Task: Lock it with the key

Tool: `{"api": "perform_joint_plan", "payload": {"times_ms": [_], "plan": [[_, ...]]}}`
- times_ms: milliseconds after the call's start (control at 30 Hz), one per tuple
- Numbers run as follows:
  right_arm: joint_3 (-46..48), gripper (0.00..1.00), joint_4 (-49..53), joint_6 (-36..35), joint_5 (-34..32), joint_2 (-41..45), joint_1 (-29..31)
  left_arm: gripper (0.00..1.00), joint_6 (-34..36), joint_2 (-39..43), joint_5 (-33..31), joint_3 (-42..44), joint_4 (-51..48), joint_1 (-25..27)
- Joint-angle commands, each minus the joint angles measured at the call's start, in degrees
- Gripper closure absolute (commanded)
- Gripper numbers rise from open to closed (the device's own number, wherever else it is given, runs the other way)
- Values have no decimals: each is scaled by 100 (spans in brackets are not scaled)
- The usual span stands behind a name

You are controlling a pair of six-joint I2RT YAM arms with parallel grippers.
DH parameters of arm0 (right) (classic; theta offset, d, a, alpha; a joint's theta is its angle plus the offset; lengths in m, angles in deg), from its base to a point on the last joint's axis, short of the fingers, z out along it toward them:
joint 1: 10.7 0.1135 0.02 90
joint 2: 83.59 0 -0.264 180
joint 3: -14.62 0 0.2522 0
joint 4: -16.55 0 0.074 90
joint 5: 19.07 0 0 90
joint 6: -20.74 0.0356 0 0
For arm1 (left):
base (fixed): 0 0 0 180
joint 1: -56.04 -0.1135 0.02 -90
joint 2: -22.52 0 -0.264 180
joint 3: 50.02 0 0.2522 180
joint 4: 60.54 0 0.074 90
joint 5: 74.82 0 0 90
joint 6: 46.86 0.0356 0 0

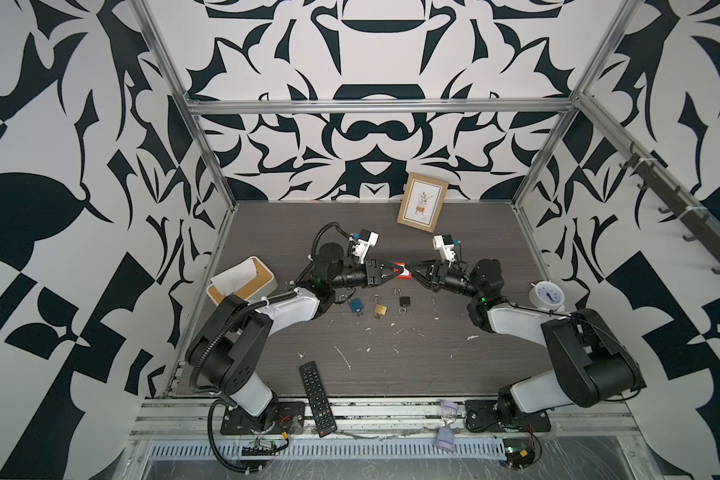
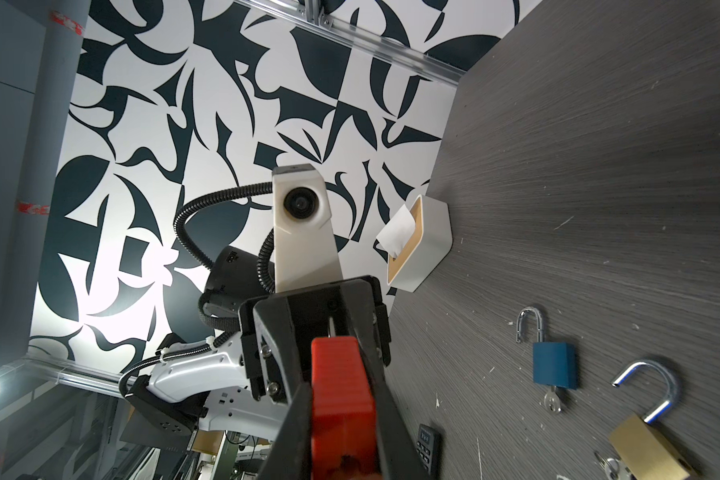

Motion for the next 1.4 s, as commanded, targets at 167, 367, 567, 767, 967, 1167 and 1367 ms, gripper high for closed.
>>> {"api": "perform_joint_plan", "payload": {"times_ms": [167,367,567,767,967,1167,1367], "plan": [[-32,95,286,-486,-36,277,97,74,-176,-159,136,-158,423,19],[-89,83,569,-576,-177,385,98,93,-198,-186,272,-170,466,1],[-164,53,608,-161,-550,561,57,100,-289,-301,1015,-571,23,-623],[-184,38,2169,-403,-1041,1477,-79,100,519,-598,2127,-1865,-2379,-1155],[52,33,2964,664,-1368,2233,-566,100,1399,-906,3104,-2849,-3726,-1218],[916,44,1107,2948,-1587,1985,-613,100,1767,-884,3576,-3026,-3793,-1240],[1040,49,828,3296,-1423,2140,-552,100,1438,-845,3647,-3020,-3246,-1231]]}}
